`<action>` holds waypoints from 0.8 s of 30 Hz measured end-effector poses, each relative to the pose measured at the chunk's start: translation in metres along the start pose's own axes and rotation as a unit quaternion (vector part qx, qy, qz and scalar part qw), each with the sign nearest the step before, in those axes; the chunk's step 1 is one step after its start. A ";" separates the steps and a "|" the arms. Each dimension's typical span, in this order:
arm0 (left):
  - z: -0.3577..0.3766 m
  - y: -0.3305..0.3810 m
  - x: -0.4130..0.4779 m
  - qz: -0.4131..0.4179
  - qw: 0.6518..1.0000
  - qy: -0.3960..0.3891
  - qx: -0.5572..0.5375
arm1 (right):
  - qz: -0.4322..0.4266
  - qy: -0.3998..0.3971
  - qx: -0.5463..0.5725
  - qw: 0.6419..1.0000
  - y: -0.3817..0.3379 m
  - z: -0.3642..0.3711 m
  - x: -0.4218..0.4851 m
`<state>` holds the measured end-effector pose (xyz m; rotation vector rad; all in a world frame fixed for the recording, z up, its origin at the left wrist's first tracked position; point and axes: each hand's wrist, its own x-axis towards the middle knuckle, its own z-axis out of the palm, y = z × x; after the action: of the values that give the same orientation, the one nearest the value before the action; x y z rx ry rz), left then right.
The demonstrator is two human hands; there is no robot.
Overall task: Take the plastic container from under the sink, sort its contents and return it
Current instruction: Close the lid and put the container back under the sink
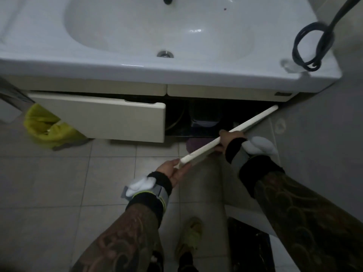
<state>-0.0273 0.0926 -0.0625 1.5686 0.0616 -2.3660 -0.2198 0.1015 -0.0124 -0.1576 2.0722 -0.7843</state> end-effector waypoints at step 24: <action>0.050 0.088 0.015 0.079 0.955 -0.084 -0.273 | 0.055 0.007 0.505 0.861 -0.060 0.042 0.023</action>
<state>-0.0536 -0.0043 -0.0446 1.0646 0.4888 -2.1004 -0.2115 0.0249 -0.0106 0.5443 1.4158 -1.6768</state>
